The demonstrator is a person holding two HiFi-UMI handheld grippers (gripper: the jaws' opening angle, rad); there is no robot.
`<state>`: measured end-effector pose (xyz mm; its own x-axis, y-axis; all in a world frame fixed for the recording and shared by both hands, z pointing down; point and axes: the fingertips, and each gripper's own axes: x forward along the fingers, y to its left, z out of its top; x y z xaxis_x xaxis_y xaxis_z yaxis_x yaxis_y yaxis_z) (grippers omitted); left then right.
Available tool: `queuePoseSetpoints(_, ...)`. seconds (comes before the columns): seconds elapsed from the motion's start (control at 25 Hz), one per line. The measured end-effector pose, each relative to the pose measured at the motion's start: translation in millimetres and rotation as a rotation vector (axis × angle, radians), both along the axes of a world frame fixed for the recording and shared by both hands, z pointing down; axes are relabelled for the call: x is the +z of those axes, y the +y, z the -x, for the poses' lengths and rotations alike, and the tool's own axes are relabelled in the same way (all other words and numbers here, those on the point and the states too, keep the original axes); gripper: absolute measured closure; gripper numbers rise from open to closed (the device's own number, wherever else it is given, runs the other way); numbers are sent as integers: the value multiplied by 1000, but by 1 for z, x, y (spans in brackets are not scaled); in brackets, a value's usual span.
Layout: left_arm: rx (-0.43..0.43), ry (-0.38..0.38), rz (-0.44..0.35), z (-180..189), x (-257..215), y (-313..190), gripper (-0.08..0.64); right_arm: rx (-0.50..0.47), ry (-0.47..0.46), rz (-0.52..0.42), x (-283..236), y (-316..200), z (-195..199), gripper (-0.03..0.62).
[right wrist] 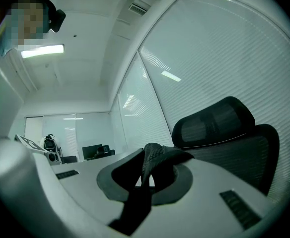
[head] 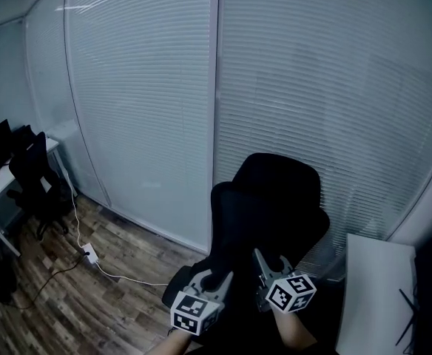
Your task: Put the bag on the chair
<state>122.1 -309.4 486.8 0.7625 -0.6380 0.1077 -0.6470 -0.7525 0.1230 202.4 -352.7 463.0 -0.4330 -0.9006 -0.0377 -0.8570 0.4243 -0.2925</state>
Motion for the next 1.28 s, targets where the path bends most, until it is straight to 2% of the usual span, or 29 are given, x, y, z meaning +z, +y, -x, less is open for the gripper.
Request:
queuePoseSetpoints(0.44,-85,-38,45,-9,32,-40,511,-10,3,32,34,-28,-14,532)
queuePoseSetpoints(0.72,-104,-61,30,-14,44,-63,509,-4,19,35,47,-43,-21,532)
queuePoseSetpoints(0.96,-153,-85,66,-12,71,-79,509,-37,24,62,74,-53,-20,532)
queuePoseSetpoints(1.28,-148,-131,104,-8,101,-84,509,-54,34,122,109,-58,-13,532)
